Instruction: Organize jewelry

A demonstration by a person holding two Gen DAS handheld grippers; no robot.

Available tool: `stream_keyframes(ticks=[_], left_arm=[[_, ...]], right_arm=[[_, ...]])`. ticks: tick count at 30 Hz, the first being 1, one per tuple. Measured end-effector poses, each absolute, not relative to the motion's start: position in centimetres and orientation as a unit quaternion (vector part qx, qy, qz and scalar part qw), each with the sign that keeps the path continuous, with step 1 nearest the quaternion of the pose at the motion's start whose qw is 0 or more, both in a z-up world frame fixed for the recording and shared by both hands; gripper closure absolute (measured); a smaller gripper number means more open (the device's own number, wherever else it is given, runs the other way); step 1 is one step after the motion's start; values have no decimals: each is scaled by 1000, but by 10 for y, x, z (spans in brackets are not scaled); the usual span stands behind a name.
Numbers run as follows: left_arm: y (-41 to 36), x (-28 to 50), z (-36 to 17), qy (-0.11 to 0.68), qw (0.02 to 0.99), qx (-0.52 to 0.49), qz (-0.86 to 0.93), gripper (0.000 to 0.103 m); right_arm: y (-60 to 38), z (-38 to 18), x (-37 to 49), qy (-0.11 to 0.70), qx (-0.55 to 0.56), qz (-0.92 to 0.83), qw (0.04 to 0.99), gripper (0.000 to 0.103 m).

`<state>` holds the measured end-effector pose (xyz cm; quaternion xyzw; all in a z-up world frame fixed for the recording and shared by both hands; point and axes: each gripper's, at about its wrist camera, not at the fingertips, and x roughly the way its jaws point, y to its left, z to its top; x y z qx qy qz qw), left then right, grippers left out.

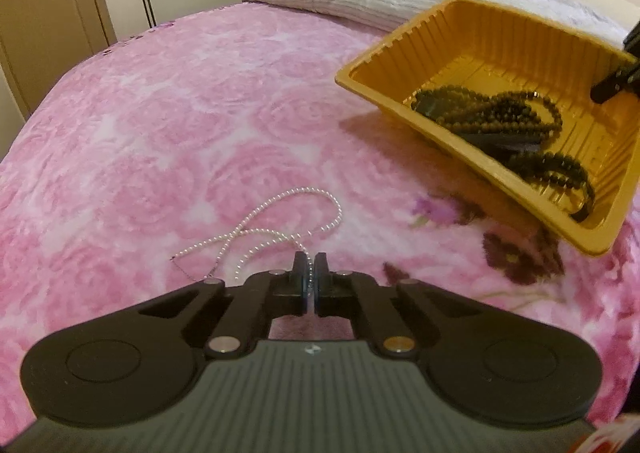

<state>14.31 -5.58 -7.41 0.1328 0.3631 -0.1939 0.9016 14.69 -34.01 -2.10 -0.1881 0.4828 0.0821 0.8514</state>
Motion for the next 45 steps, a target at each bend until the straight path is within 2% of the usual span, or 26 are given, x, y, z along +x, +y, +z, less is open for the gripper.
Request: stream_keyframes(ticks=[19,33,45], left_arm=[[-11,150,65,255,942,51,-213,101],[-28,158,117,209,942,29,-263,101],[-88,155,149,181,923,30,-338,101]], right_arm=[[-338,-17,145,477,-195,80,853,97],[-338,-16,144,477,-195,81,853,98],[-337,-15,144,476,-195,81,854,98]])
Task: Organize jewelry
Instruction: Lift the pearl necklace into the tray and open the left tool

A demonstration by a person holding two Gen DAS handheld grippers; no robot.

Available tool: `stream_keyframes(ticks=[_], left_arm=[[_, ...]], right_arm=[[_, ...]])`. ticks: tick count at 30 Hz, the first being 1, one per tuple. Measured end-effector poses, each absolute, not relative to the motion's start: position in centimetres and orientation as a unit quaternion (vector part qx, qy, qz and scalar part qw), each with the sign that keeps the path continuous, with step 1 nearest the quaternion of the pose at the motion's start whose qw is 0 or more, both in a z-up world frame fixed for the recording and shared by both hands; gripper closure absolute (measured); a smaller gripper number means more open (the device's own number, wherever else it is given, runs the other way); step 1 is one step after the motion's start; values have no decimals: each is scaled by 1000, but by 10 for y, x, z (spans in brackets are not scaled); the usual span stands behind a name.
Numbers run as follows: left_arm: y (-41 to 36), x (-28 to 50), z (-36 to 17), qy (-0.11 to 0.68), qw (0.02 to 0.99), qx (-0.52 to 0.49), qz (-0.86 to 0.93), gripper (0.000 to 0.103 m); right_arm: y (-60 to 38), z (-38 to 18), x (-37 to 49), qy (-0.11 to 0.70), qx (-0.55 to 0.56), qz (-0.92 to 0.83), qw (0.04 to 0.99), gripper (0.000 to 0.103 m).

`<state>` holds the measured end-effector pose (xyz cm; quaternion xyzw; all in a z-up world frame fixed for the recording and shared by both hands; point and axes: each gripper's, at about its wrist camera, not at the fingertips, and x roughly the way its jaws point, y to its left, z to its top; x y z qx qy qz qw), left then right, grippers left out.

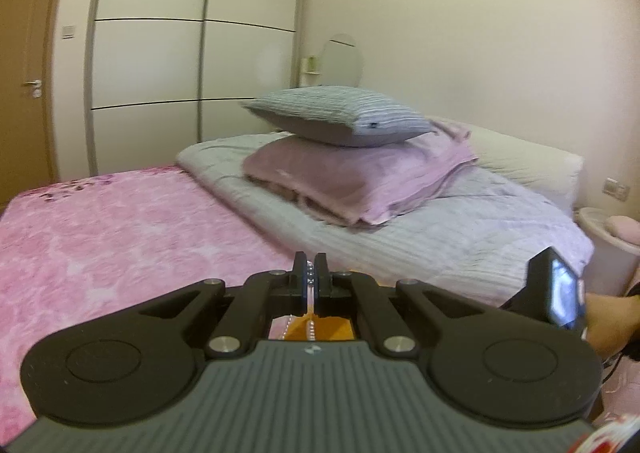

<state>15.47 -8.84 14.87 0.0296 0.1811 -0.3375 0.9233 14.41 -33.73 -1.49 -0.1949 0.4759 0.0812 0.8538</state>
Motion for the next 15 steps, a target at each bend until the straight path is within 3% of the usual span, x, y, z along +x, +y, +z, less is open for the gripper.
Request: stream_keyframes(ticks=[15], left_arm=[[-175,171,110,242,879,33,-410,101]], right_arm=[[-339,-17,145,474,-190,86,855,98]])
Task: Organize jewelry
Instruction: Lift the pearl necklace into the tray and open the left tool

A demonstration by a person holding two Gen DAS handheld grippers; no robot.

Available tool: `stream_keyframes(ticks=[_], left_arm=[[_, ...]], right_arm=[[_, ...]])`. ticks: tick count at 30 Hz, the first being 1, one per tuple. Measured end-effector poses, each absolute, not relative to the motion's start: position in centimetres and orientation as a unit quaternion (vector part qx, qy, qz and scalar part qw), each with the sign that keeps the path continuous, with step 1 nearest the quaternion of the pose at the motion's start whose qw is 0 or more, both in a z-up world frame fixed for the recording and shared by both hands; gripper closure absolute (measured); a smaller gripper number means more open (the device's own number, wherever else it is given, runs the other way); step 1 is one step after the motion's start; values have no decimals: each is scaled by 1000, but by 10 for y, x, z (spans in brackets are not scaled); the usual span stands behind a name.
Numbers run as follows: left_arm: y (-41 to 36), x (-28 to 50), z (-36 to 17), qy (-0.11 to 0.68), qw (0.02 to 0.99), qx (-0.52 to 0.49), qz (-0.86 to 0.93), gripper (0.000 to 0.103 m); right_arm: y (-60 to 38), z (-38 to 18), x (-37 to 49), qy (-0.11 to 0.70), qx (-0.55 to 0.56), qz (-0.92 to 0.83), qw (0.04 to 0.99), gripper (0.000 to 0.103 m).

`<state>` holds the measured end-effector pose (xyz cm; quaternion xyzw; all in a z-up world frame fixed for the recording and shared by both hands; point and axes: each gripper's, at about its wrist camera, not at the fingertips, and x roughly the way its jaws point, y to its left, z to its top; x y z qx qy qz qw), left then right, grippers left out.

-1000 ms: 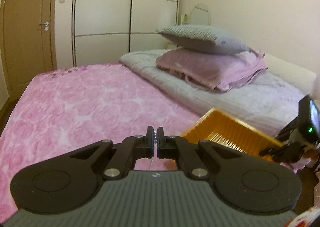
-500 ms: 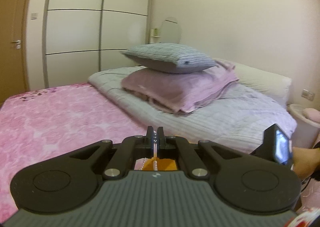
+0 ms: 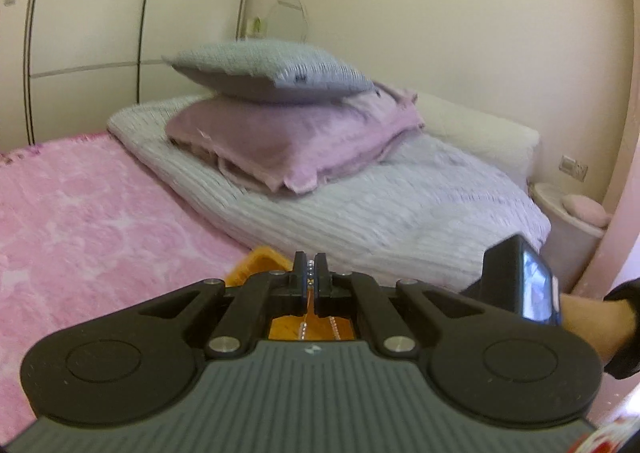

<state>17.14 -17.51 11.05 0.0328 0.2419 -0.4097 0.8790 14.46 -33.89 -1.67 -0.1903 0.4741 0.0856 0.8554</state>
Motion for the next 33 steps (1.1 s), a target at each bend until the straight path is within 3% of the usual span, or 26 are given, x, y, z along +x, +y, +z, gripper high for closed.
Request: stream_keyframes(ticks=[8,23,33], left_arm=[[-192,177,75,281,866,43,-412,101],[-194,189,65,300,865,47,-399,101],[-162,190,63,297,886,51,-352,82]], right_arm=[[-339,-18,145,474,-189,86,856,97],[-340,-20,144,474,-188,86,856,97],[-340,-20,144,473,-187,87,856,98]])
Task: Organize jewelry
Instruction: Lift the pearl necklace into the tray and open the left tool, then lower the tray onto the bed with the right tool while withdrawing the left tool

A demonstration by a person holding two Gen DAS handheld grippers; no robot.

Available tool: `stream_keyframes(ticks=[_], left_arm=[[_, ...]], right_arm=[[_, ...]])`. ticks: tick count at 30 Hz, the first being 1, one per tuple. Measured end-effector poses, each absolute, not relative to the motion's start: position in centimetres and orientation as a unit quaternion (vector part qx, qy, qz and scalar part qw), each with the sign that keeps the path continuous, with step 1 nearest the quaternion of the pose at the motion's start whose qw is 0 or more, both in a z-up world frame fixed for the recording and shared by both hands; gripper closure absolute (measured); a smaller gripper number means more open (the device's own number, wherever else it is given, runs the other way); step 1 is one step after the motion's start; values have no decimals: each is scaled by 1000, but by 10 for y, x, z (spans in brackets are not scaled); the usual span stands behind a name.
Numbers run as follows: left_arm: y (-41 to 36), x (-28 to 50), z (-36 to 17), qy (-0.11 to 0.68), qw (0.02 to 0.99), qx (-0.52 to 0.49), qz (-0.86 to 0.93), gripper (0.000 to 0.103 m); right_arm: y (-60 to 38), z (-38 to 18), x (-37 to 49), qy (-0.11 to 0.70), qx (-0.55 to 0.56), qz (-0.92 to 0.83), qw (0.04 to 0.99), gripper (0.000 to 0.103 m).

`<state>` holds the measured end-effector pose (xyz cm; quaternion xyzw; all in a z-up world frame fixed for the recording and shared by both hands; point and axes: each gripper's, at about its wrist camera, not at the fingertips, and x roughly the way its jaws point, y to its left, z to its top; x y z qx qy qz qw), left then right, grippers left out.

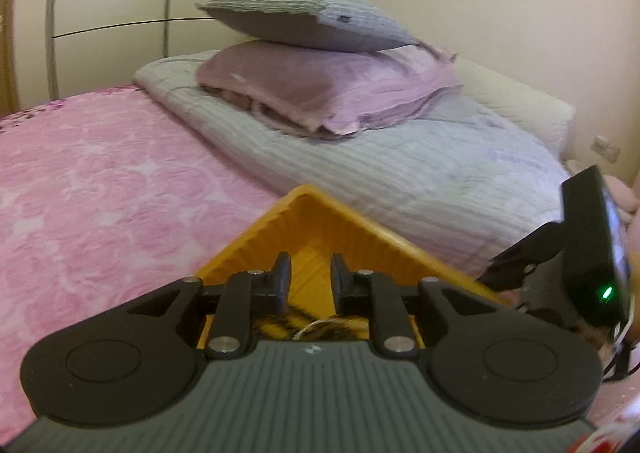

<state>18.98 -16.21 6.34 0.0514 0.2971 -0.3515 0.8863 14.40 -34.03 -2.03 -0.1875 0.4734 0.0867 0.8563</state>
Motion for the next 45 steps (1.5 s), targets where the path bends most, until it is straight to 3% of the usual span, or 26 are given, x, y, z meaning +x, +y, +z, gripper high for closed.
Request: stream_keyframes(ticks=[17,28,43,44,45], left_arm=[[-73,163,23,347,911,45,-219,60],[-38,145,9,344,923,14,-170,26],[-43,127,-16,375,914,-9,-156,12],[-43,125,-16,375,914,-13,-155,11],[-42,124,-15,375,914,-17,-153,9]], right_arm=[[-353,-26,145,477,-157,93,860,98],[-394,-52,151,481,-58,122,866,97],[-441,-63,140,441,90,142,882,97],[-445,-62,139,441,106,144,880,96],[-447,-61,138,442,117,142,878,89]])
